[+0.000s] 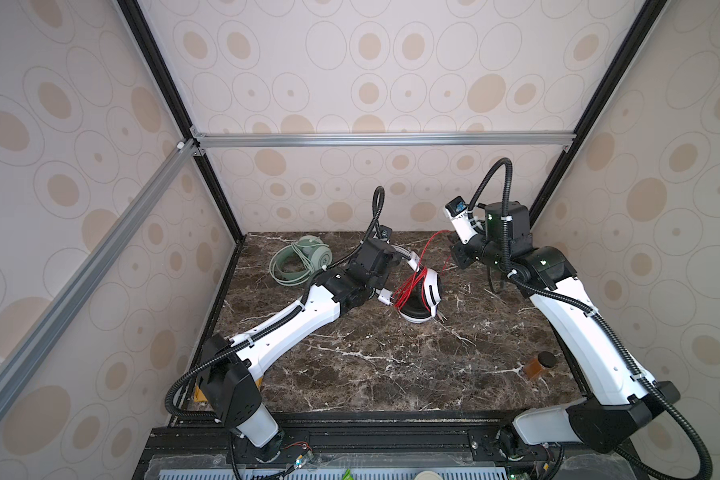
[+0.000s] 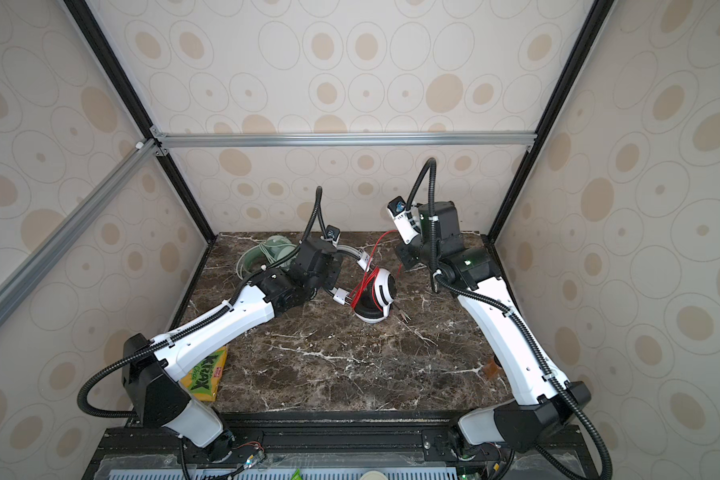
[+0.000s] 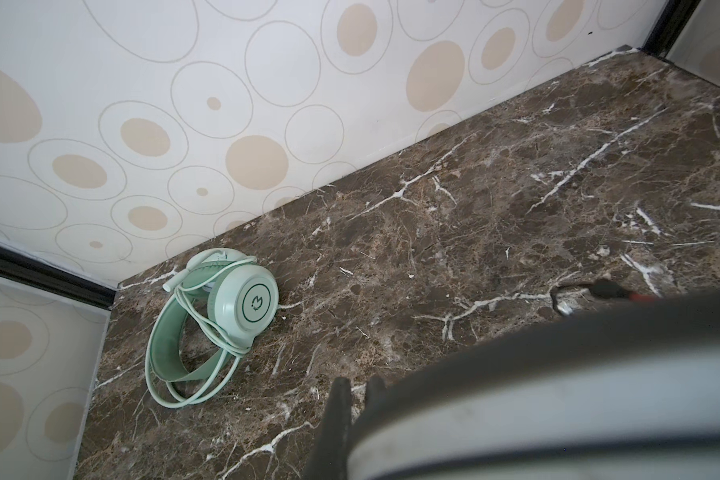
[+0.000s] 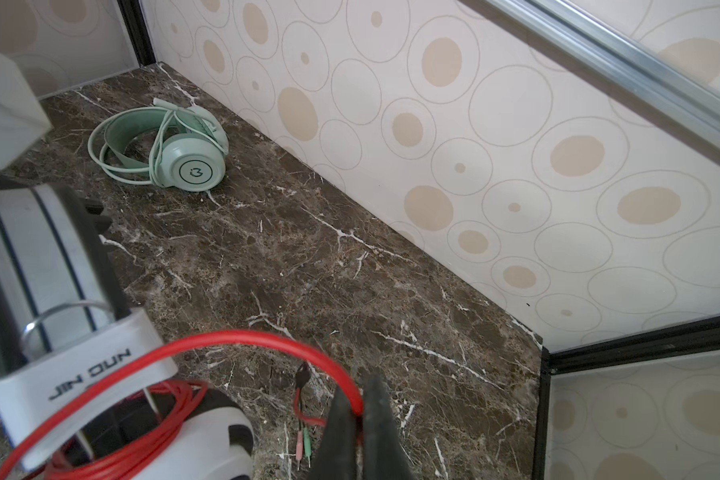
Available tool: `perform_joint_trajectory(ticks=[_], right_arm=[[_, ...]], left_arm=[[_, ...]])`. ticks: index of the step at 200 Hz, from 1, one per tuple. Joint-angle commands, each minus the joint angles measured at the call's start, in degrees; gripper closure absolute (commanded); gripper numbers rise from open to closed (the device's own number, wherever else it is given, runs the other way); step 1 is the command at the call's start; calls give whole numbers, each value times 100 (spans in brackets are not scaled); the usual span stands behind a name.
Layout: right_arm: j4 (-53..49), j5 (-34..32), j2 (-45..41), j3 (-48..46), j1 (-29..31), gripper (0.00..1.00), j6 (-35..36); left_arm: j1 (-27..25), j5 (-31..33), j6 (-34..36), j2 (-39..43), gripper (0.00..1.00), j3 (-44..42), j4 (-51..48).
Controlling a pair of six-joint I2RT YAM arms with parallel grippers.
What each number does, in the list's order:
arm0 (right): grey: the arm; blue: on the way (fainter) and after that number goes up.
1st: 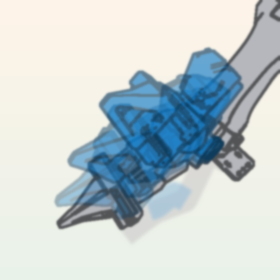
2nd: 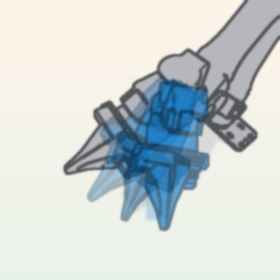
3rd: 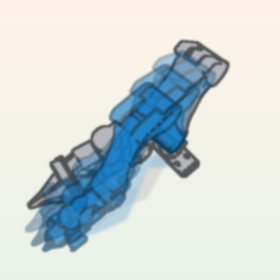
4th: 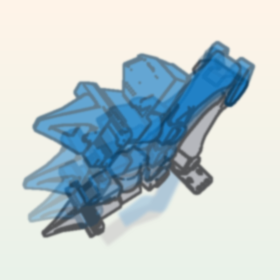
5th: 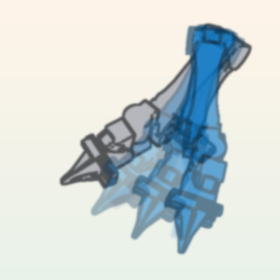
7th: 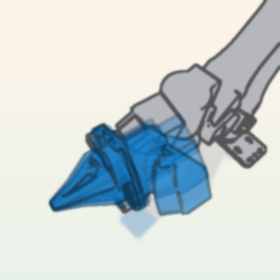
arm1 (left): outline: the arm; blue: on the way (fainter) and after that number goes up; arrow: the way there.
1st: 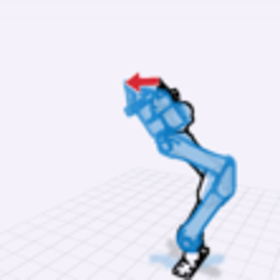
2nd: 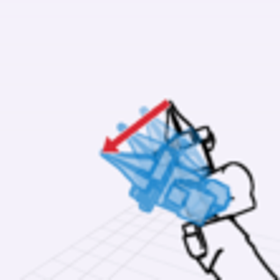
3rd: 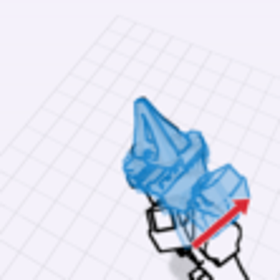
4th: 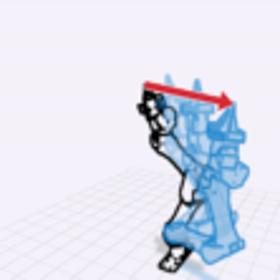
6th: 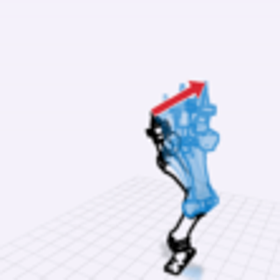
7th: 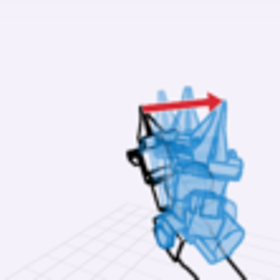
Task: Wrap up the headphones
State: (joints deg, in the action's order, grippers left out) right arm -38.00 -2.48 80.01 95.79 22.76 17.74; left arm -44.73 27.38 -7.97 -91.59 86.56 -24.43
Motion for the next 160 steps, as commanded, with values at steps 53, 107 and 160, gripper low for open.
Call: perform_joint_trajectory(ticks=[53, 107, 160], right_arm=[[338, 966, 106, -53, -639, 100, -620], [674, 1757, 482, -296, -1000, 100, -1043], [2030, 3709, 799, -1328, -1072, 97, -1908]], left_arm=[[-22, -445, 40, 434, 100, 23, 552], [-24, -1470, 61, 1205, 100, -489, 1149], [328, -2189, -424, 1744, 100, -711, 1495]])
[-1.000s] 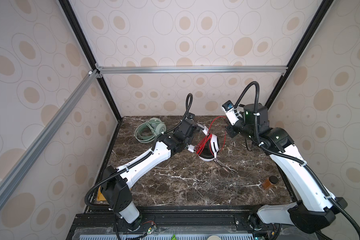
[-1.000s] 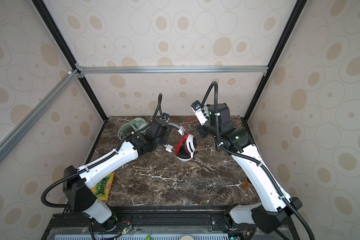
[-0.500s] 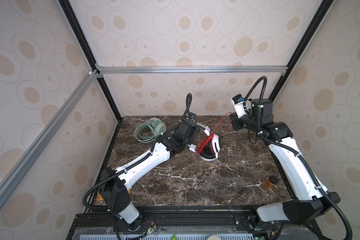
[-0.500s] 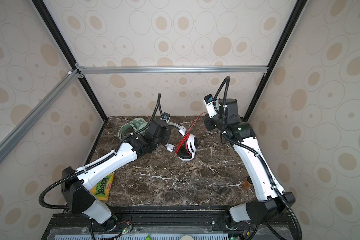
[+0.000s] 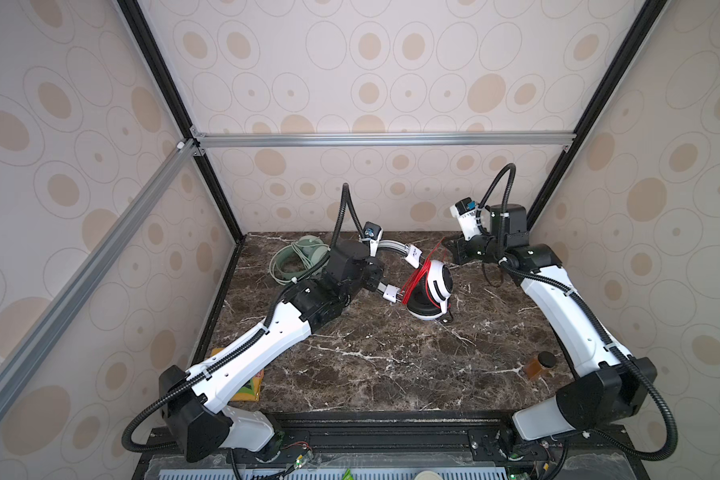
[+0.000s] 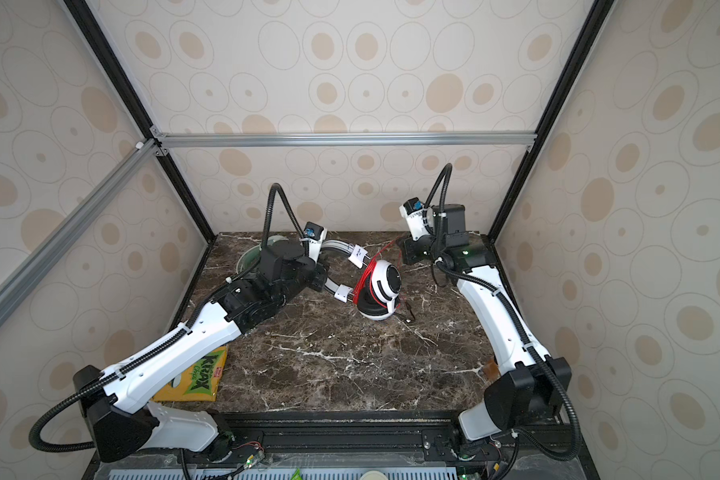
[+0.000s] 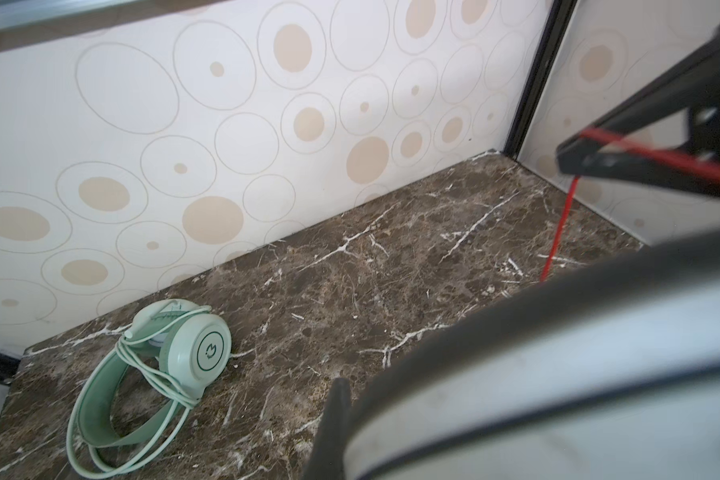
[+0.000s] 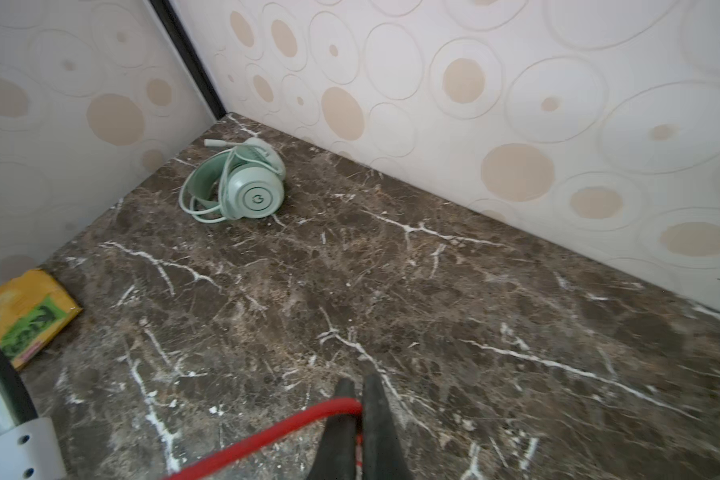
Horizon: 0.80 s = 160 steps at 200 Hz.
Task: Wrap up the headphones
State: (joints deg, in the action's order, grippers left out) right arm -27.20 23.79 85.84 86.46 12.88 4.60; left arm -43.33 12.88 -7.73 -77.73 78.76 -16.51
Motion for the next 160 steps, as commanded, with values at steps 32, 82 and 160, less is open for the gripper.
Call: perform_joint_trajectory(ticks=[32, 82, 160], right_arm=[[2318, 2623, 416, -980, -101, 66, -1515], [3062, 2671, -199, -2075, -311, 46, -2100], [3086, 1415, -1351, -3623, -313, 34, -1734]], left_arm=[[691, -1270, -902, 469, 100, 33, 835], [1418, -1433, -1502, 648, 100, -57, 1010], [1705, -1165, -1664, 777, 100, -23, 956]])
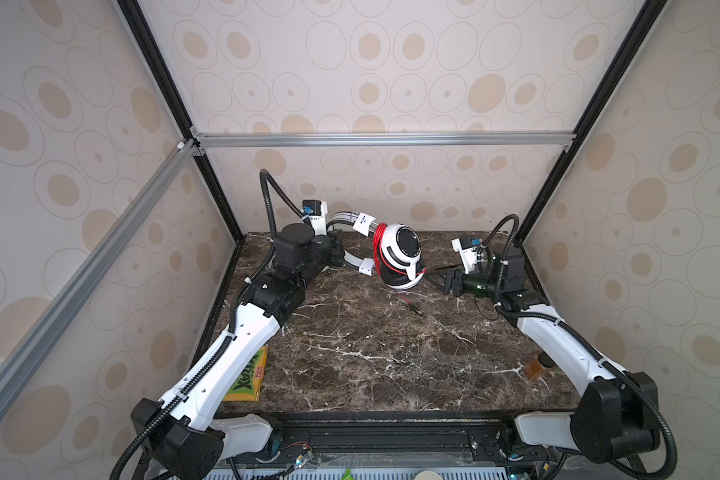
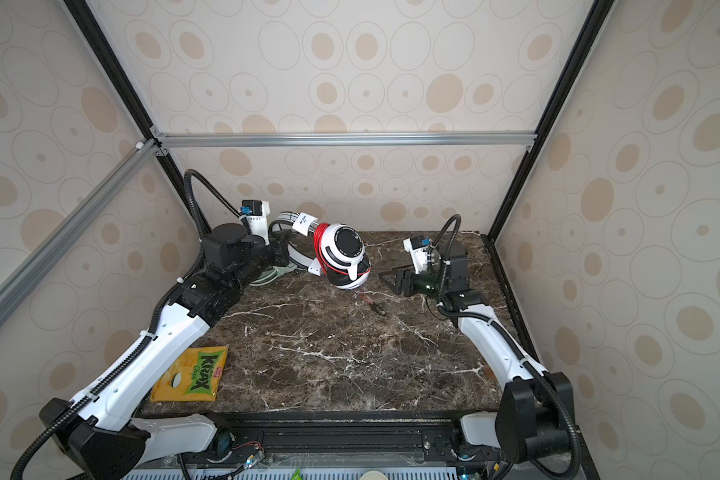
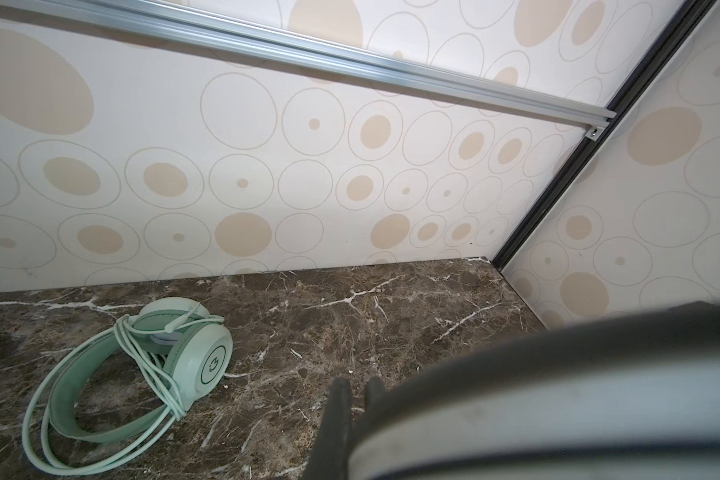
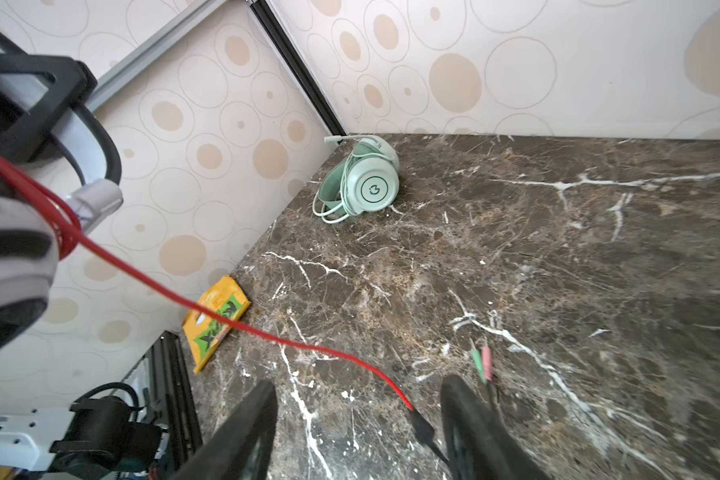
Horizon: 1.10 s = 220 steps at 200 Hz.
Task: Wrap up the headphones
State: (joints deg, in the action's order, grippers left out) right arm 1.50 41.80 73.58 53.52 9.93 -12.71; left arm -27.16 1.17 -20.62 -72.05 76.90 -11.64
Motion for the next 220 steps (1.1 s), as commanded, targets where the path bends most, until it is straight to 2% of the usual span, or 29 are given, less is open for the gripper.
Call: perform_joint_trajectory(ticks=[1, 70, 113, 164, 220], right_arm=[[209, -389, -120, -340, -18, 34, -12], [-13, -219, 123, -641, 163, 35, -198], [-102, -201, -22, -776, 297, 36, -131], [238, 44, -54, -885, 550, 34, -37], [632, -470, 74, -898, 969, 34, -250]], left_arm=[[92, 6, -378, 209, 100, 160, 469], [121, -379, -741, 313, 100, 230, 630], [96, -468, -858, 101, 100, 878, 217], [-180, -159, -744, -312, 100, 1869, -363], [-553, 258, -611, -704, 100, 2530, -716]])
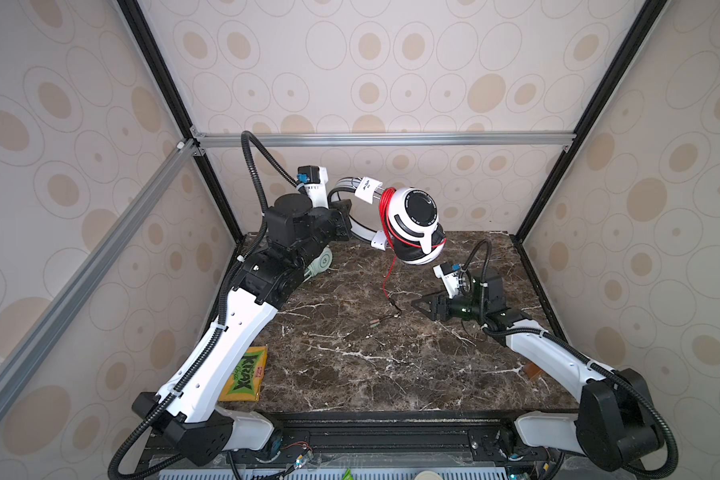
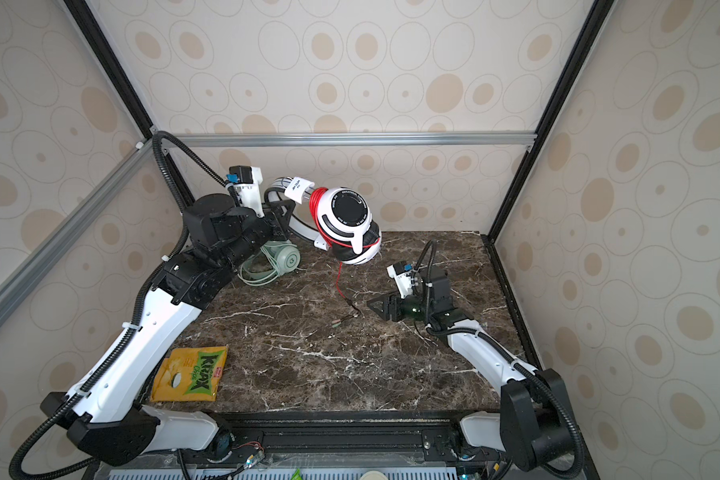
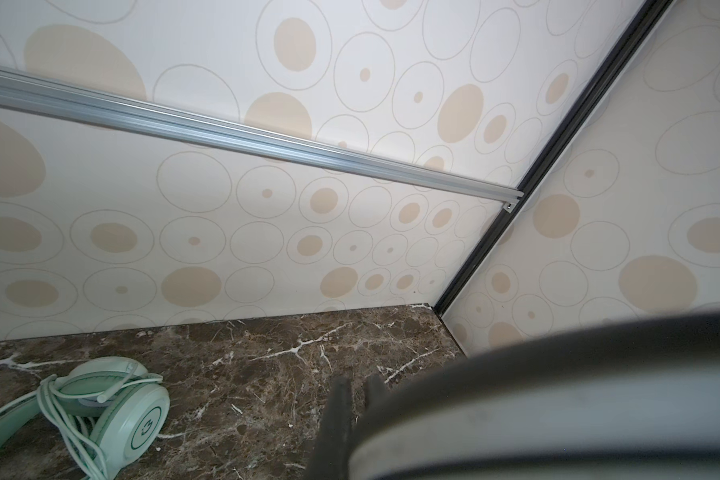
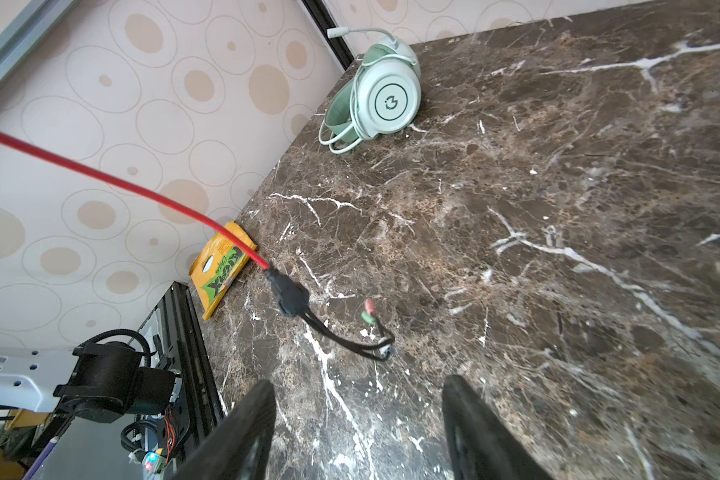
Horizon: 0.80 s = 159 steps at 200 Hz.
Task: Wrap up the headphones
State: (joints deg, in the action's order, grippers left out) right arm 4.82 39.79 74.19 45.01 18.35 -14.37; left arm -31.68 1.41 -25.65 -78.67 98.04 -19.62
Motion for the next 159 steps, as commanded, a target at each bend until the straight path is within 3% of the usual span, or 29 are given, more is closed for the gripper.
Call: perform_joint_trajectory(ticks=[1, 101, 128, 159], right_arm=[[305, -278, 19, -47, 131, 34, -83], [714, 52, 767, -115, 574, 36, -26], [825, -320, 772, -214, 651, 36, 28], [291, -1254, 797, -20, 809, 37, 432]], left_arm=[[-105, 236, -108, -42, 100, 417, 81], [-173, 849, 46, -75, 100, -245, 316], [-172, 944, 104, -235, 100, -272, 344], [-143, 993, 148, -369, 100, -268, 371]])
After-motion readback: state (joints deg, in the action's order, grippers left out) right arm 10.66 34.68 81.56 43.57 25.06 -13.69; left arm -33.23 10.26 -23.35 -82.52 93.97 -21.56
